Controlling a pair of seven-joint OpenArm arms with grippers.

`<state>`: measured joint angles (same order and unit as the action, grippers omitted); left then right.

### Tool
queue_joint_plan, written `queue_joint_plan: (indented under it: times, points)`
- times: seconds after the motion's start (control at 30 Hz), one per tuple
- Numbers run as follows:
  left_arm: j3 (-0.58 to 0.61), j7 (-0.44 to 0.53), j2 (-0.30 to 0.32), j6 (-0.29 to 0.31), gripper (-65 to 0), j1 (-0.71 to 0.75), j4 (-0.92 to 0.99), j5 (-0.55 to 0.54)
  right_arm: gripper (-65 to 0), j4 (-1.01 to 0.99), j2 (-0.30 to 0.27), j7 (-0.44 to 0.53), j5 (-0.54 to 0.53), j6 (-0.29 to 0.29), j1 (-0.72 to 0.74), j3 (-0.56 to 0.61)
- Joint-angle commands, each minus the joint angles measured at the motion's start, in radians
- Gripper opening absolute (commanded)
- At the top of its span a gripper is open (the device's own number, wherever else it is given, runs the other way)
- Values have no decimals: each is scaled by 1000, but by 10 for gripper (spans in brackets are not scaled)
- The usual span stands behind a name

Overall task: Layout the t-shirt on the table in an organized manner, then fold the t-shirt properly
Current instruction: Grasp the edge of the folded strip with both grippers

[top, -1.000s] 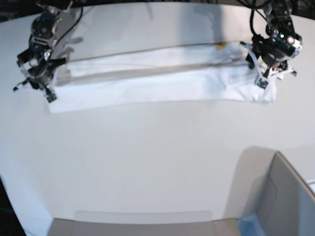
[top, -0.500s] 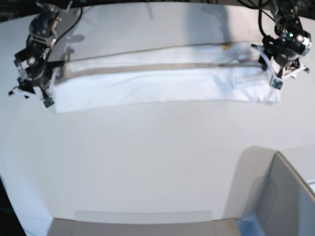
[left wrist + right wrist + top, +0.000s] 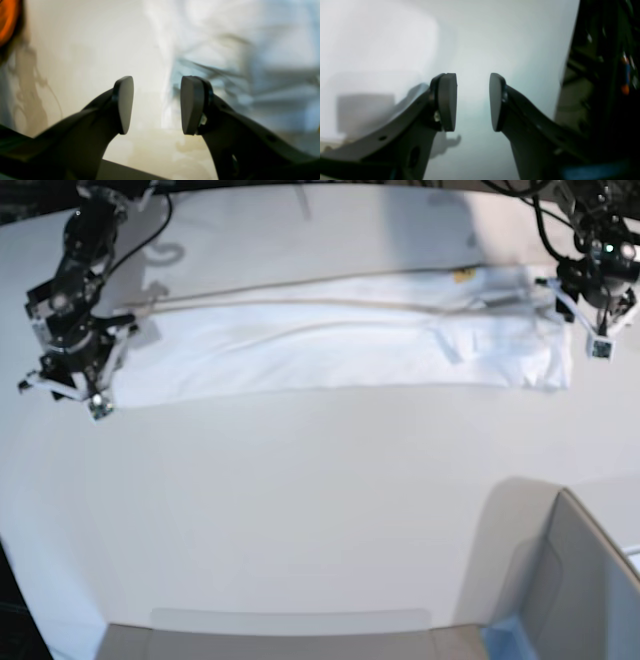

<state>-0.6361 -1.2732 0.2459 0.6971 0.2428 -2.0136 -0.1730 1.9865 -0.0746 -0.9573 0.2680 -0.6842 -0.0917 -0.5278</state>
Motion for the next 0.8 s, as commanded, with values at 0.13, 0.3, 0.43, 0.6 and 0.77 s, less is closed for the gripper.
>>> queue_joint_plan:
  times: [0.13,0.3,0.43,0.6,0.77]
  points:
    - [-1,19,-50,1,-341,-76,-20,-15,-430,15,48,10,-83,-14,17,57]
    - [0,31,-110,1,-341,-99,3,-10,-430,-71,83,16,-83,-14,19,111]
    - [-3,33,-113,1,-341,-150,72,-10,-430,-201,86,103,-80,-14,20,111]
    - [-4,42,-84,1,-341,-193,244,-9,-430,-335,65,162,-78,-14,16,97]
    - [-6,142,-66,1,-341,-158,374,-9,-430,-387,55,165,-78,-14,22,-2]
